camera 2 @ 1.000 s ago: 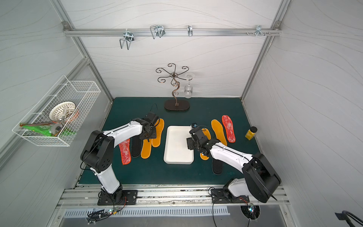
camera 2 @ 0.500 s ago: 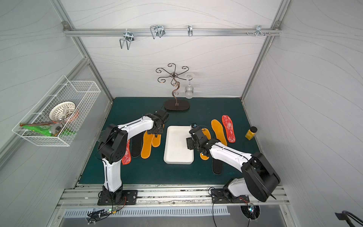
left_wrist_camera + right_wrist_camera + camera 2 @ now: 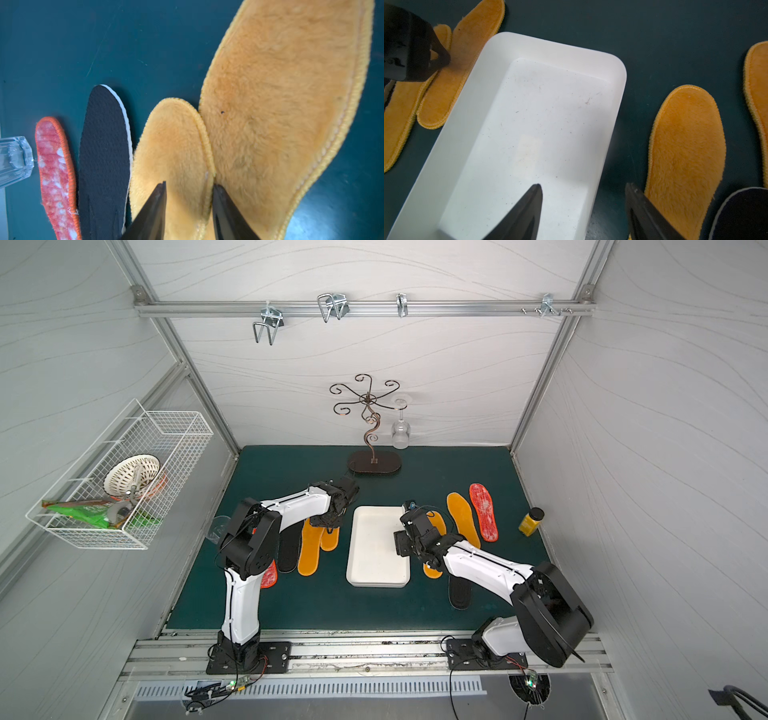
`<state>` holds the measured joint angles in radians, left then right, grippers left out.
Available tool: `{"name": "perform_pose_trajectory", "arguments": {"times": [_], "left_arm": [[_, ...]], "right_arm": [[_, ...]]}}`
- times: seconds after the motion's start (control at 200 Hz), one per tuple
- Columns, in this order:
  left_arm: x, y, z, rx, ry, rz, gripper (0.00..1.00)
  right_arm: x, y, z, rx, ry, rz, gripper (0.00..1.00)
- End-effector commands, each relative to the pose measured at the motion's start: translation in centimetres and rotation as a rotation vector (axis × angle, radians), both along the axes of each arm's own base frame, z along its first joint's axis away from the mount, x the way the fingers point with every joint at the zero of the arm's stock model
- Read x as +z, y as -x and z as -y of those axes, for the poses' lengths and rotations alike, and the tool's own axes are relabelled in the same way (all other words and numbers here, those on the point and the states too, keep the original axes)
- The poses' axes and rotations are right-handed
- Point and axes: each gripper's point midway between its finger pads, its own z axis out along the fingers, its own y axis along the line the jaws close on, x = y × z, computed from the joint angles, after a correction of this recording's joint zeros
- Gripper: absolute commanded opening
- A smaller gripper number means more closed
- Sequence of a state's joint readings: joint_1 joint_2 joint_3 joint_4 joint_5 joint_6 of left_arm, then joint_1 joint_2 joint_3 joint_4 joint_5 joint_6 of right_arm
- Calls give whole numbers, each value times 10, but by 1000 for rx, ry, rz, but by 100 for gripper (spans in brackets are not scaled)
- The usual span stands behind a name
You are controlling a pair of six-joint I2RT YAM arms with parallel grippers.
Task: Put the insoles into the storage box
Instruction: Pick up the insole from the center of the board.
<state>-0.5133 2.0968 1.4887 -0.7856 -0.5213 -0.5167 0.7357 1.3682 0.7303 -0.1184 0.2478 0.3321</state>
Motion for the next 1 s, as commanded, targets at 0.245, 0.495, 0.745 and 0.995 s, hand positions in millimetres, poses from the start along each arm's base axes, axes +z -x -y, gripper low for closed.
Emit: {"name": "perform_pose_trajectory", "arguments": {"times": [0.245,0.495,0.745,0.995], "left_arm": [[-5,-8,7,-14,11,15,0],[20,-1,4,-4,35,46,0],[74,20,3,3,53,97,0],[123,42,1,4,156,170,0]], "right_arm": [[6,2,0,3,-14,19,68],[4,1,0,4,-10,17,68],[16,14,-31,146,-130,-36,68],[54,56,-103,429,-483,-287,67]]}}
